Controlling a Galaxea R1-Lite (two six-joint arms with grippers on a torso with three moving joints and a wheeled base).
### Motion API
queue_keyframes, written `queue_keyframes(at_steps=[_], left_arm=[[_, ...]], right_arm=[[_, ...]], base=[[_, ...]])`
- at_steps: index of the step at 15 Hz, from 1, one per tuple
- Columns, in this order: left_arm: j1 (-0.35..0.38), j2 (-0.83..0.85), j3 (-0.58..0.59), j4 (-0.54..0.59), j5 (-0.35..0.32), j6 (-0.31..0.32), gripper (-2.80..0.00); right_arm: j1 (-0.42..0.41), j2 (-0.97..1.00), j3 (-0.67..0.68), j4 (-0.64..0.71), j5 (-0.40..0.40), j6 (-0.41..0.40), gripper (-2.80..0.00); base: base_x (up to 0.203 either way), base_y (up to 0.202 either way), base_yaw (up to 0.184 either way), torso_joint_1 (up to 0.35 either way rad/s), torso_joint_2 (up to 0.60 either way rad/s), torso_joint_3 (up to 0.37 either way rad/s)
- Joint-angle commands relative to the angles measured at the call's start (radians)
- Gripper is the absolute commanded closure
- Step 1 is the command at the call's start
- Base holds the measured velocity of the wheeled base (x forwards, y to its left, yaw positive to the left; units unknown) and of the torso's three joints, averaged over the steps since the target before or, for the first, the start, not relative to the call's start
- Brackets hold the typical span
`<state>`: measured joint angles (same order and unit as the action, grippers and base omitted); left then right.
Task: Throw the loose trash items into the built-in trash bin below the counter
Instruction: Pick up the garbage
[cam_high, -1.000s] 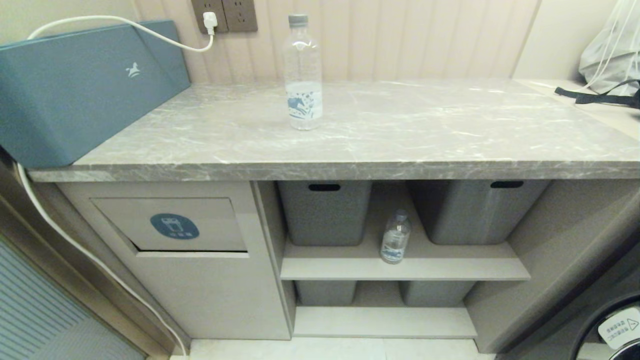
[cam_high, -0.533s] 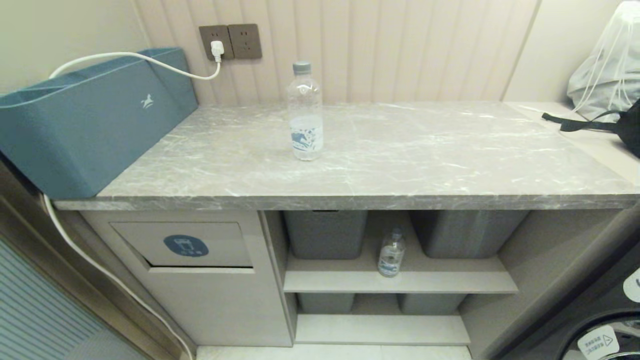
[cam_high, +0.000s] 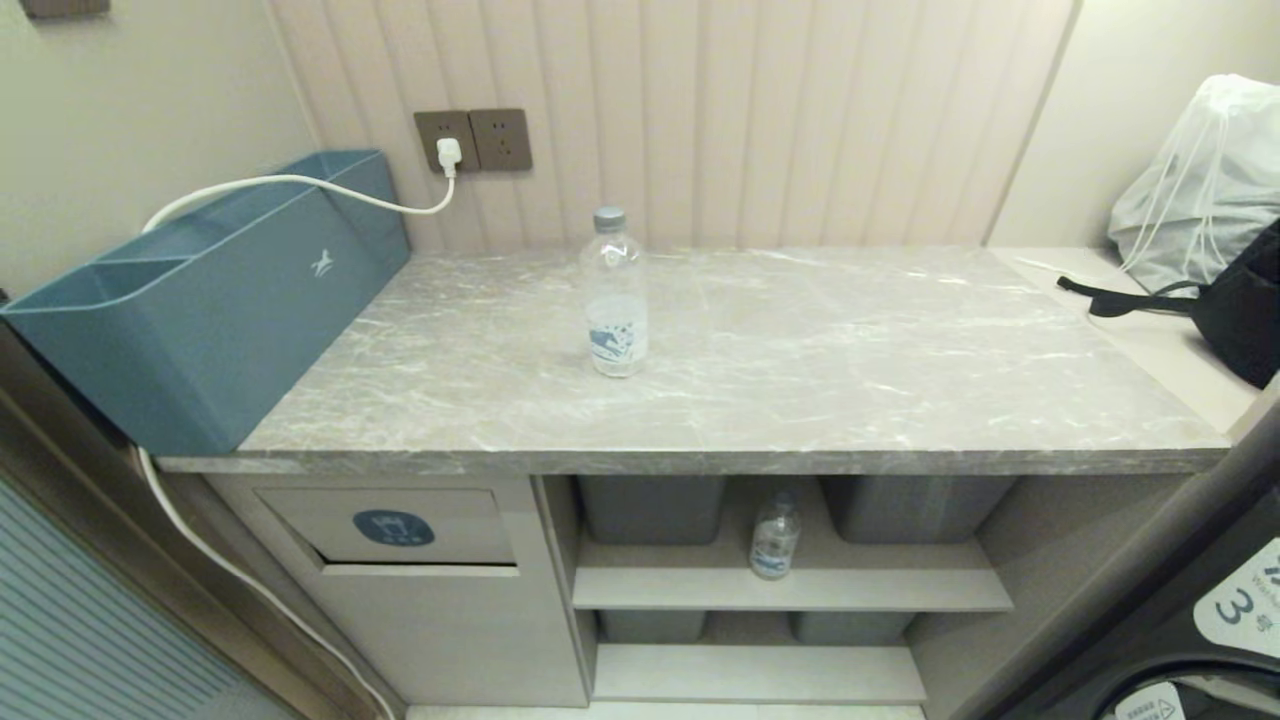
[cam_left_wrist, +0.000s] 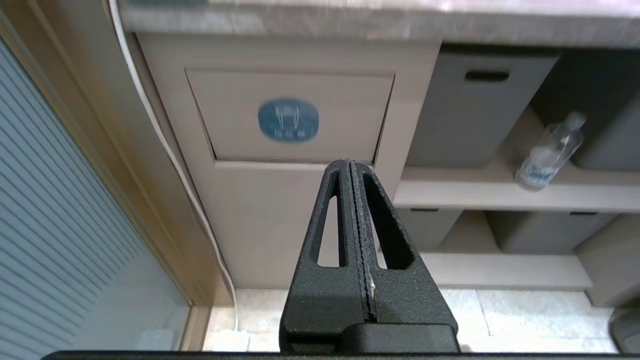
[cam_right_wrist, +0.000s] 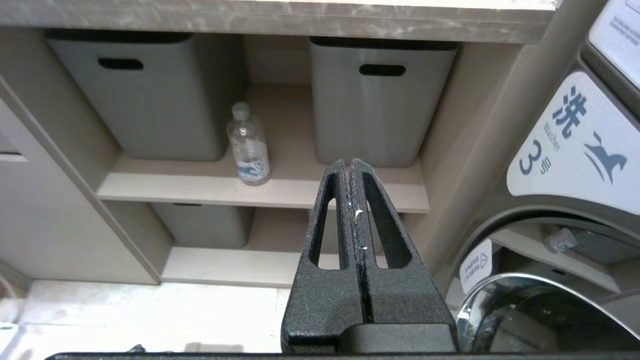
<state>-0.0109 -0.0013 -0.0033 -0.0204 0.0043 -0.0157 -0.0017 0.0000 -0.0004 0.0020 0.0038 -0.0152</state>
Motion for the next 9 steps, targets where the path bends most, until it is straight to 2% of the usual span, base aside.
queue_keyframes(at_steps=[1, 2, 4, 6, 7, 8, 9], left_arm=[[0.0, 0.002, -0.035, -0.01, 0.0, -0.001, 0.0], [0.0, 0.024, -0.097, -0.014, -0.006, -0.003, 0.0], [-0.007, 0.158, -0.198, -0.03, -0.065, -0.006, 0.0], [-0.028, 0.41, -0.313, -0.072, -0.183, -0.007, 0.0], [-0.037, 0.538, -0.356, -0.112, -0.239, -0.005, -0.17], [-0.045, 0.675, -0.393, -0.171, -0.29, -0.002, -2.8], [-0.053, 0.813, -0.429, -0.251, -0.334, 0.003, -2.8]], right_arm=[[0.0, 0.0, 0.0, -0.001, -0.001, 0.004, 0.0], [0.0, 0.0, 0.0, -0.001, -0.001, 0.004, 0.0], [0.0, 0.0, 0.0, -0.001, -0.001, 0.004, 0.0], [0.0, 0.0, 0.0, -0.001, -0.001, 0.004, 0.0], [0.0, 0.0, 0.0, -0.001, -0.001, 0.004, 0.0], [0.0, 0.0, 0.0, -0.001, -0.001, 0.004, 0.0], [0.0, 0.0, 0.0, -0.001, -0.001, 0.004, 0.0]], base=[[0.0, 0.0, 0.0, 0.115, -0.24, -0.125], [0.0, 0.0, 0.0, 0.073, -0.13, -0.08], [0.0, 0.0, 0.0, 0.033, -0.06, -0.036], [0.0, 0.0, 0.0, 0.0, 0.0, 0.0], [0.0, 0.0, 0.0, 0.0, 0.0, 0.0], [0.0, 0.0, 0.0, 0.0, 0.0, 0.0], [0.0, 0.0, 0.0, 0.0, 0.0, 0.0]])
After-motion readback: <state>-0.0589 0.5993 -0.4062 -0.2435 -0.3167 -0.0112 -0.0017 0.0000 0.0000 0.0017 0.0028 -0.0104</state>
